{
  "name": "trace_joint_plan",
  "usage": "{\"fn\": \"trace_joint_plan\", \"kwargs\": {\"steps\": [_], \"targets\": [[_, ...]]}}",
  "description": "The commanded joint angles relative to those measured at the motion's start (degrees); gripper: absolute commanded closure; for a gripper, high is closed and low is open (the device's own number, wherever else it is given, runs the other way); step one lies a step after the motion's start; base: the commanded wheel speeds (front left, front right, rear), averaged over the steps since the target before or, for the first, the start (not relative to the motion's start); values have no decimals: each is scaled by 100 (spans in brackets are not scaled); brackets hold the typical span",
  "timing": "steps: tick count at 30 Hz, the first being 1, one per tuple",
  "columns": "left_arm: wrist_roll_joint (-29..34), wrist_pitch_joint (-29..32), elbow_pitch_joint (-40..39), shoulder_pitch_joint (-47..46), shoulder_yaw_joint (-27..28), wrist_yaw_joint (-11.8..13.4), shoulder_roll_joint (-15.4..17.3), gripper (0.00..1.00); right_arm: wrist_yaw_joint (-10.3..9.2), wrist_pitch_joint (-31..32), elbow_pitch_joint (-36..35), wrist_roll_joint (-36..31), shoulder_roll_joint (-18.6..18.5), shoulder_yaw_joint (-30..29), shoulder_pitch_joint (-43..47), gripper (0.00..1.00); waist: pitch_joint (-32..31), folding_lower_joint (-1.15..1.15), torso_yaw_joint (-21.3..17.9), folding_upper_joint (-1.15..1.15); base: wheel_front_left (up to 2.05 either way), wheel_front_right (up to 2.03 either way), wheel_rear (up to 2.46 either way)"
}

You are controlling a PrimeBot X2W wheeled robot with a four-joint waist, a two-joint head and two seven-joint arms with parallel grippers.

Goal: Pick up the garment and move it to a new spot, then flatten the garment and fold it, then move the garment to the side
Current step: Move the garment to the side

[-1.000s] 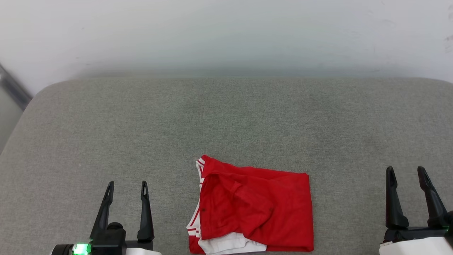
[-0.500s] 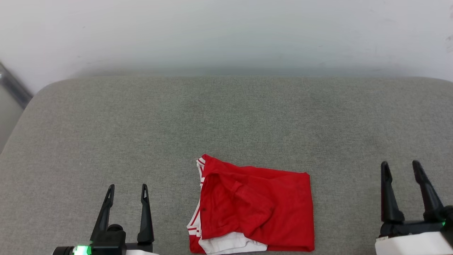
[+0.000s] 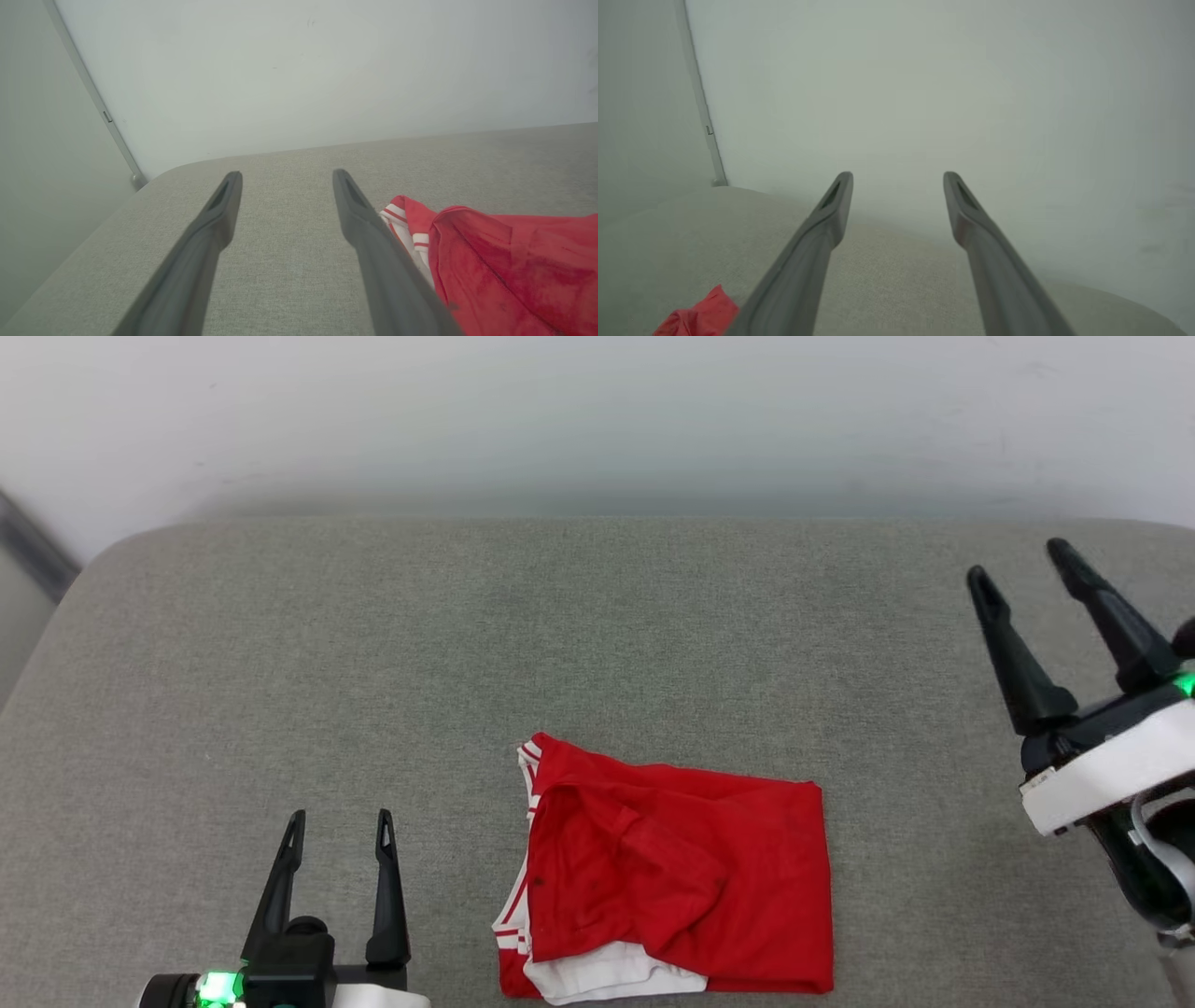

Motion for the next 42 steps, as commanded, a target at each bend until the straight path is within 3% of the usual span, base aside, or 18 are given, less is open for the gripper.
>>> {"fn": "trace_joint_plan", "kwargs": {"steps": [1,4,5,9,17,23,42], "targets": [[10,-13,4,-79,-3,-3,-24,0,-2,597,61,657,-329,325,-265,0,30,0,20,0,0,0,0],[9,-13,2,-117,-26,-21,-38,0,-2,1525,97,1537,-871,813,-512,0,87,0,67,0,0,0,0],[9,-13,2,-117,-26,-21,-38,0,-2,1525,97,1537,-871,813,-512,0,87,0,67,0,0,0,0],[-4,-13,-15,-173,-29,-15,-64,0,-2,2733,402,2712,-1338,1113,-502,0,178,0,111,0,0,0,0],[-10,-13,-26,-315,-39,-43,-94,0,-2,4198,972,4071,-1351,1358,-271,0,407,0,221,0,0,0,0],[10,-13,-39,-482,-62,-59,-110,0,-2,4530,1202,4382,-1074,1612,-204,0,644,0,322,0,0,0,0],[14,-13,8,-937,-170,-57,-182,0,-11,4411,2171,4409,-273,2576,-432,0,1247,0,633,0,0,0,0]]}}
